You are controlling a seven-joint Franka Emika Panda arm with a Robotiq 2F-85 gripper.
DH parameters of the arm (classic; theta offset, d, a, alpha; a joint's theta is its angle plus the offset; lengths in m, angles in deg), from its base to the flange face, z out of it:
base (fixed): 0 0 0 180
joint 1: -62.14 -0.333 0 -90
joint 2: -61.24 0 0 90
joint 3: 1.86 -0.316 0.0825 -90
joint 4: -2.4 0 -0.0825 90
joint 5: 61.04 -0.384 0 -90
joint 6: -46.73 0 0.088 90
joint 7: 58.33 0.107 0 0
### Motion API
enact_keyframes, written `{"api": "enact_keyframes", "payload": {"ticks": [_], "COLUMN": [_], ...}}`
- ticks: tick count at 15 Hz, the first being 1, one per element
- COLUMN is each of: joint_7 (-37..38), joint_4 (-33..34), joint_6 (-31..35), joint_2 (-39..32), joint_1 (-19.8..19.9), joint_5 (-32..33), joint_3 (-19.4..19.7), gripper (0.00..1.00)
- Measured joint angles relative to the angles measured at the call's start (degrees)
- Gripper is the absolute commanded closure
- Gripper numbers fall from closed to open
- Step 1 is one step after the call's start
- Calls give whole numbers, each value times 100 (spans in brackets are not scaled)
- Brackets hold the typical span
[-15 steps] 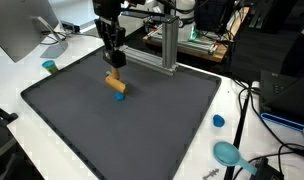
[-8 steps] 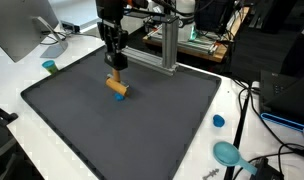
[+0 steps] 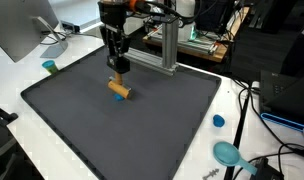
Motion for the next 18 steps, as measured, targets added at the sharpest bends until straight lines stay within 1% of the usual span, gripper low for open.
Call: {"api": "enact_keyframes", "payload": {"ticks": [3,6,18], "joint_7": [110,137,205], "joint_4": [40,86,111], "joint_6": [67,-39,-40], "joint_2": [-16,10,-88], "joint_1": [-6,-24,-36], "joint_5": [57,210,255], "joint_3": [45,91,140], "gripper": [79,79,79]}}
